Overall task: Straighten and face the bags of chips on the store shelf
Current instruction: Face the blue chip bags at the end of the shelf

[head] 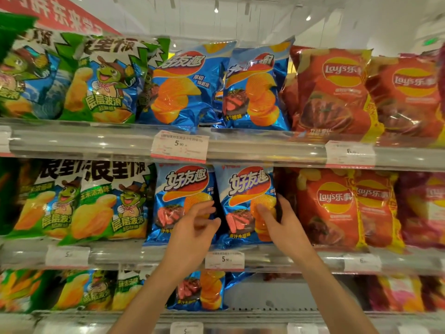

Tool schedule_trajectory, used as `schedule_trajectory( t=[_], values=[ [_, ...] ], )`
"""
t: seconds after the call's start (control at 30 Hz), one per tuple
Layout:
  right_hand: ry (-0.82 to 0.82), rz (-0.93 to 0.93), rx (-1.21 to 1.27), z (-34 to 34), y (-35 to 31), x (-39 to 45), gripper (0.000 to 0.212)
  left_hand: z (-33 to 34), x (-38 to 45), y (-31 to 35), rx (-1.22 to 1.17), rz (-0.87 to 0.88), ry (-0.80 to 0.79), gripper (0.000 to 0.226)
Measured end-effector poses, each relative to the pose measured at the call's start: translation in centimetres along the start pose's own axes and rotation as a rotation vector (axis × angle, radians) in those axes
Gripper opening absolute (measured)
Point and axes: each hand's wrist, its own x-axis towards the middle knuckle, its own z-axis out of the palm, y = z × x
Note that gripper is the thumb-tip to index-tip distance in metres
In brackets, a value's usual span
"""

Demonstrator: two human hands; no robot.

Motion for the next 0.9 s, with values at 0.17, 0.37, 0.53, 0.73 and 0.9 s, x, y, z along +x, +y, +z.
schedule_trajectory(
  t=[0.17,0.37,0.53,0.73,0.9],
  values=[
    [0.14,-0.041,-0.106,-1.1,1.4,-3.1,0.042,-1.3,-1.8,-0.4,-0.062,-0.016,0.034,0.031],
    [0.173,0.039,-0.052,-1.1,3.5,-9.0,0.02,-2.3,-4.6,-2.4,-0.102,-0.096,0.053,0.025],
    [0.218,0.165,-0.044,-1.9,5.8,-13.2,0.021,-1.9,-6.4,-3.8,-0.145,-0.155,0.017,0.027],
    [0.257,0.268,0.005,-5.0,7.8,-15.5,0.016,-0.1,-8.0,-3.8,-0.158,-0.204,0.051,0.023],
    [0.175,0.255,0.013,-7.8,8.5,-14.2,0.015,3.7,-8.8,-2.2,-0.211,-0.252,0.091,0.035]
  ],
)
